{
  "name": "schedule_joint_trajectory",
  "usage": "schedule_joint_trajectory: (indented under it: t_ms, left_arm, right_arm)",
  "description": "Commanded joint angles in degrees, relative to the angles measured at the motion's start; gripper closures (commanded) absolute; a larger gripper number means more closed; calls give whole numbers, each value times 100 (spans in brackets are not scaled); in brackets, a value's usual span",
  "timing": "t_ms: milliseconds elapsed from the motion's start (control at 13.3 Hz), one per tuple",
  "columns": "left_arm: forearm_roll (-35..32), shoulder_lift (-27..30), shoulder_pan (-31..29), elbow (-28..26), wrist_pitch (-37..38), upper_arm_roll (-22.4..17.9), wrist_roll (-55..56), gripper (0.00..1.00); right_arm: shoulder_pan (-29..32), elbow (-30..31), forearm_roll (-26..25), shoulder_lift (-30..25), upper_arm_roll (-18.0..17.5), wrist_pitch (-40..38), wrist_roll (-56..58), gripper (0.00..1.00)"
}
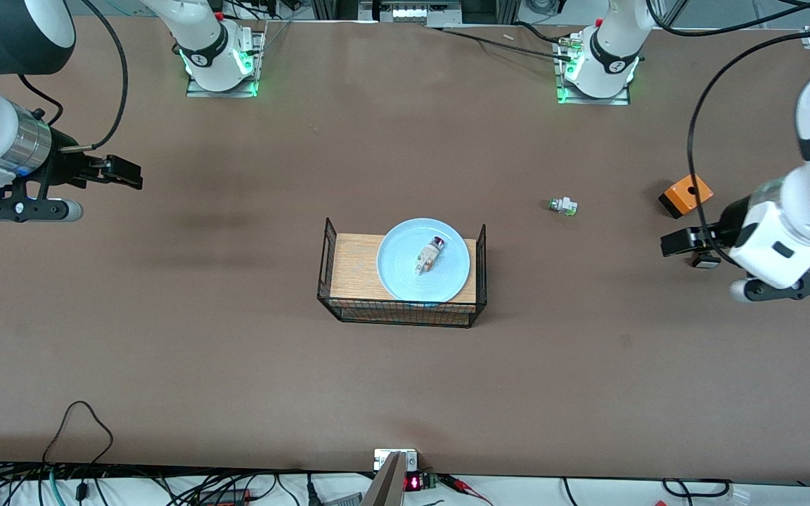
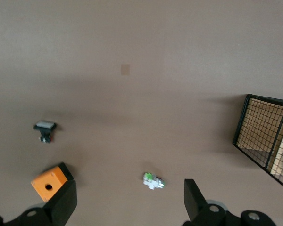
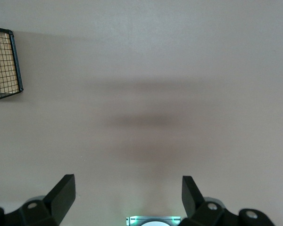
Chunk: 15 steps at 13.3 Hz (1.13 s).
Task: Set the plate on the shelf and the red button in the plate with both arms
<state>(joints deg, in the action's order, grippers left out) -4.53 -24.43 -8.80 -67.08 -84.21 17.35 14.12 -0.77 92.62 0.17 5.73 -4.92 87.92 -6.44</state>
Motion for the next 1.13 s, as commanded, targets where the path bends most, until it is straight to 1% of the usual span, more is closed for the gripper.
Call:
schedule_joint_trajectory:
  t_ms: [0, 75, 151, 302, 452, 528, 754, 829, 905, 1055]
  left_arm:
    - [320, 1077, 271, -1364, -603, -948, -777, 0]
    - [408, 1377, 595, -1778, -814, -1405, -892, 0]
    - [539, 1484, 720, -2026, -973, -1601, -928, 0]
    - [655, 1476, 721, -1993, -948, -1594, -955, 0]
    - [655, 1441, 625, -1975, -1000, -1603, -1636, 0]
    - [655, 1450, 616, -2001, -992, -1603, -1684, 0]
    - [603, 1467, 607, -2046, -992, -1620, -1377, 0]
    - [585, 1485, 607, -2133, -1035, -1620, -1324, 0]
    - [593, 1546, 564, -2316, -1245, -1612, -1324, 0]
    - [585, 1888, 484, -2896, -1632, -1603, -1333, 0]
  right_arm:
    - [42, 143, 44, -142, -27, 32, 46, 0]
    - [33, 143, 1, -142, -27, 85, 46, 0]
    - [24, 117, -78, -116, -35, 120, 46, 0]
    - [-133, 107, -263, -116, -53, 147, 46, 0]
    - [-169, 99, -307, -116, -53, 164, 46, 0]
    - [-169, 99, -307, -116, -53, 164, 46, 0]
    - [-187, 99, -307, -116, -53, 164, 46, 0]
    - [-221, 90, -307, -116, -53, 164, 46, 0]
    - [-222, 90, -307, -116, -53, 164, 46, 0]
    - [-222, 64, -307, -98, -53, 164, 37, 0]
